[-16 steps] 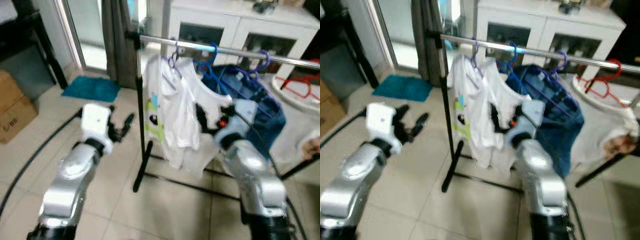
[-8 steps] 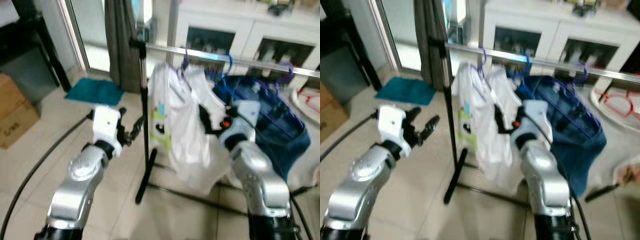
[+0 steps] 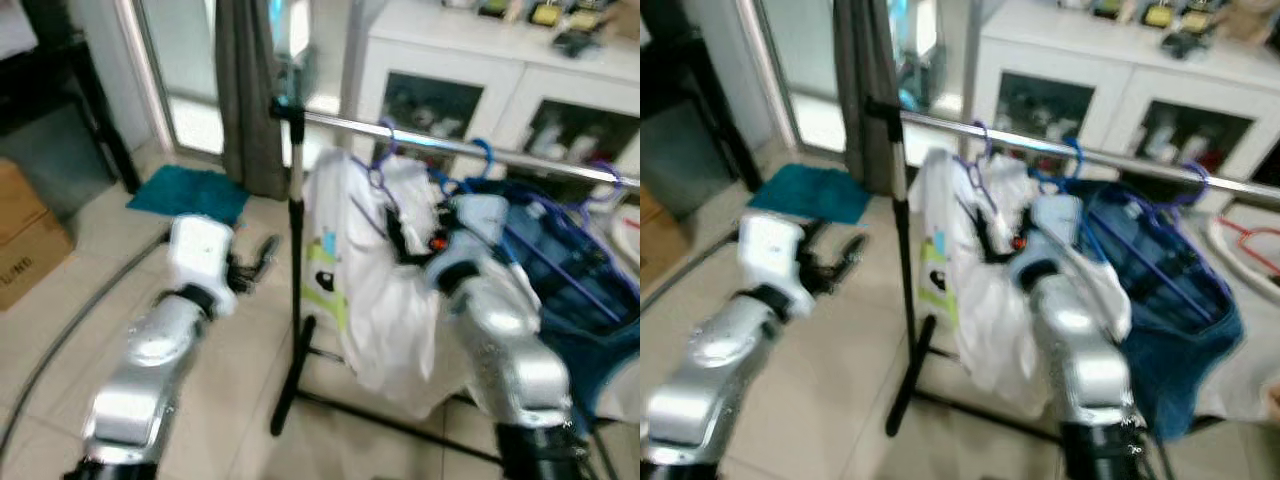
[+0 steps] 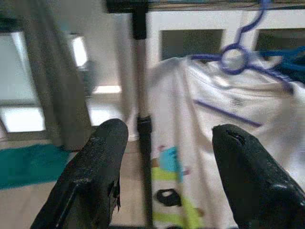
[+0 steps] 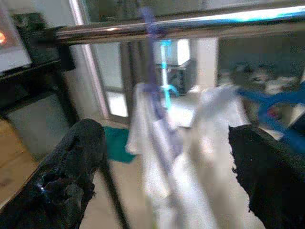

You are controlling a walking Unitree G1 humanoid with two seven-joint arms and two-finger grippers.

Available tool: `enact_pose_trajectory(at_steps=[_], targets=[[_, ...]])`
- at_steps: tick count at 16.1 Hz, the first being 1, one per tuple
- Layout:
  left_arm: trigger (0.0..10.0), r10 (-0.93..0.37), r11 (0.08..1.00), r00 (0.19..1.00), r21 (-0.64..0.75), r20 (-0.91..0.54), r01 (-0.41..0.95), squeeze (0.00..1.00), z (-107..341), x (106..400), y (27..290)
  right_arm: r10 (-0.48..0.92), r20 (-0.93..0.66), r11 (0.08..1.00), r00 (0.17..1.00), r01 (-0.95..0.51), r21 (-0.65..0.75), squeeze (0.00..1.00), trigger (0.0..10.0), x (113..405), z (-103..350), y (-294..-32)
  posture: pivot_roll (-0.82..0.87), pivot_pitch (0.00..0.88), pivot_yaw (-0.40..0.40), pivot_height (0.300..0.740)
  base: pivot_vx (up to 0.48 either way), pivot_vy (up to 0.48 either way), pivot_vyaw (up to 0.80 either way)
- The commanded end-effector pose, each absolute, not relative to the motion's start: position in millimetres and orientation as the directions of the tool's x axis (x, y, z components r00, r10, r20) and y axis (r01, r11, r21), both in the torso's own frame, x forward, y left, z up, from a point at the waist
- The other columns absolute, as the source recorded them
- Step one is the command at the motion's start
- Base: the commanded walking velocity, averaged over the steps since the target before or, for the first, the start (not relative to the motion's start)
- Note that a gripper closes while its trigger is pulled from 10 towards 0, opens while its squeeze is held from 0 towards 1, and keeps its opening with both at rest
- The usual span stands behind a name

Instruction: Hang hanger

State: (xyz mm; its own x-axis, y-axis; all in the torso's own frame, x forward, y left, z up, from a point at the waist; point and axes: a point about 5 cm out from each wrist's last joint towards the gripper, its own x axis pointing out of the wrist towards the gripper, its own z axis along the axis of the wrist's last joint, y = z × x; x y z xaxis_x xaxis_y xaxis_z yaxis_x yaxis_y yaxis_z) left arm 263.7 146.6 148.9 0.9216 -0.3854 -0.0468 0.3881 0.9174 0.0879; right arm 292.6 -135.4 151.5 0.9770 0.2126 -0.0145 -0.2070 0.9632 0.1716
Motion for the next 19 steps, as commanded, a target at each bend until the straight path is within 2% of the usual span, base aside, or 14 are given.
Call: enact_pose_trajectory(at_steps=[1, 5, 6, 7, 10, 12, 13, 14, 16, 19], targets=[[10.0, -0.383, 0.917, 0.923, 0.105, -0.040, 0.385, 0.05, 152, 263, 152, 0.230, 0.011, 0.959, 0.973, -0.229, 0.164, 0.00, 10.0, 293, 157, -129, 0.01, 0.002, -0.039, 0.740, 0.000, 0.000, 0.00], [10.0, -0.456, 0.882, 0.888, 0.105, -0.058, 0.460, 0.05, 151, 258, 148, 0.271, 0.026, 0.949, 0.962, -0.272, 0.162, 0.00, 10.0, 301, 163, -126, 0.01, 0.000, -0.046, 0.740, 0.000, 0.000, 0.00], [10.0, -0.506, 0.853, 0.860, 0.105, -0.072, 0.511, 0.05, 150, 254, 145, 0.279, 0.025, 0.946, 0.960, -0.279, 0.166, 0.80, 10.0, 306, 164, -125, 0.02, 0.000, -0.047, 0.740, 0.000, 0.000, 0.00], [10.0, -0.525, 0.841, 0.847, 0.106, -0.081, 0.531, 0.05, 150, 252, 144, 0.279, 0.020, 0.946, 0.960, -0.278, 0.167, 1.00, 10.0, 308, 164, -125, 0.02, 0.000, -0.049, 0.740, 0.000, 0.000, 0.00], [10.0, -0.635, 0.754, 0.761, 0.110, -0.130, 0.648, 0.05, 149, 241, 143, 0.310, -0.044, 0.946, 0.950, -0.303, 0.115, 1.00, 10.0, 327, 164, -120, 0.02, 0.000, -0.056, 0.740, 0.000, 0.000, 0.00], [10.0, -0.667, 0.725, 0.732, 0.108, -0.139, 0.680, 0.05, 150, 238, 143, 0.316, -0.064, 0.942, 0.947, -0.304, 0.144, 1.00, 10.0, 338, 166, -116, 0.02, 0.000, -0.053, 0.740, 0.000, 0.000, 0.00], [10.0, -0.674, 0.717, 0.724, 0.109, -0.144, 0.689, 0.05, 149, 237, 143, 0.317, -0.066, 0.937, 0.946, -0.302, 0.174, 0.00, 10.0, 343, 167, -114, 0.02, 0.000, -0.053, 0.740, 0.000, 0.000, 0.00], [10.0, -0.679, 0.711, 0.719, 0.110, -0.147, 0.694, 0.05, 149, 237, 142, 0.318, -0.067, 0.934, 0.946, -0.300, 0.195, 0.00, 10.0, 347, 168, -113, 0.02, 0.000, -0.051, 0.740, 0.000, 0.000, 0.00], [10.0, -0.688, 0.700, 0.708, 0.114, -0.157, 0.705, 0.05, 149, 237, 141, 0.346, -0.126, 0.934, 0.930, -0.328, 0.142, 0.00, 10.0, 365, 168, -109, 0.03, 0.000, -0.053, 0.740, 0.000, 0.000, 0.00], [10.0, -0.688, 0.700, 0.708, 0.114, -0.157, 0.705, 0.05, 149, 237, 141, 0.346, -0.126, 0.934, 0.930, -0.328, 0.142, 0.00, 10.0, 365, 168, -109, 0.03, 0.000, -0.053, 0.740, 0.000, 0.000, 0.00]])
